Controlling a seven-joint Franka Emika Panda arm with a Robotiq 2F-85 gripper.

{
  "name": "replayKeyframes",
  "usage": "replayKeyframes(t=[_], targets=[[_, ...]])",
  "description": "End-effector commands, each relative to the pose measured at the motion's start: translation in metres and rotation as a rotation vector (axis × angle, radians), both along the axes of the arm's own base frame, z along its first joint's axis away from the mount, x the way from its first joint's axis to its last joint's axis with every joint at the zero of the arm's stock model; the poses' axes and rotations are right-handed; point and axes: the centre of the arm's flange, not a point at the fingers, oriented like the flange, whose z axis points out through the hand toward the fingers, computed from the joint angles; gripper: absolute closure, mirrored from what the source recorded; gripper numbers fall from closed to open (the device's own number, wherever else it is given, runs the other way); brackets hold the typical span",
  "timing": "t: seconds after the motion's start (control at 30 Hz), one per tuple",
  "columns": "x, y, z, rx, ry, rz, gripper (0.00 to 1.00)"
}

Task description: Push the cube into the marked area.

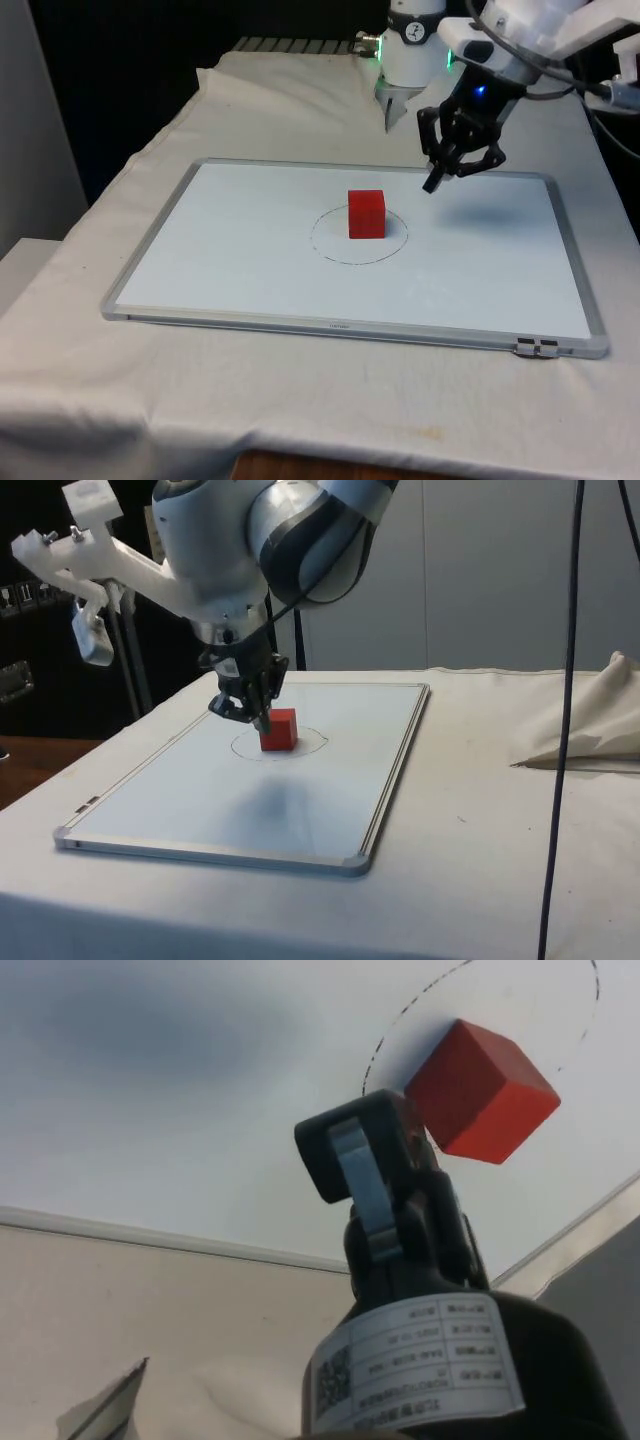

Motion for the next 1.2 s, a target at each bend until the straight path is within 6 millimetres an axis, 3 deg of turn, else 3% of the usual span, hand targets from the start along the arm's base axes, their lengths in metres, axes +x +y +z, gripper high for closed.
replayKeyframes(t=[0.0,0.4,1.17], targets=[[0.001,0.0,0.002,0.022,0.006,0.0,1.0],[0.023,-0.007,0.036,0.03,-0.008,-0.002,1.0],[0.048,-0.007,0.066,0.11,-0.049,-0.035,1.0]])
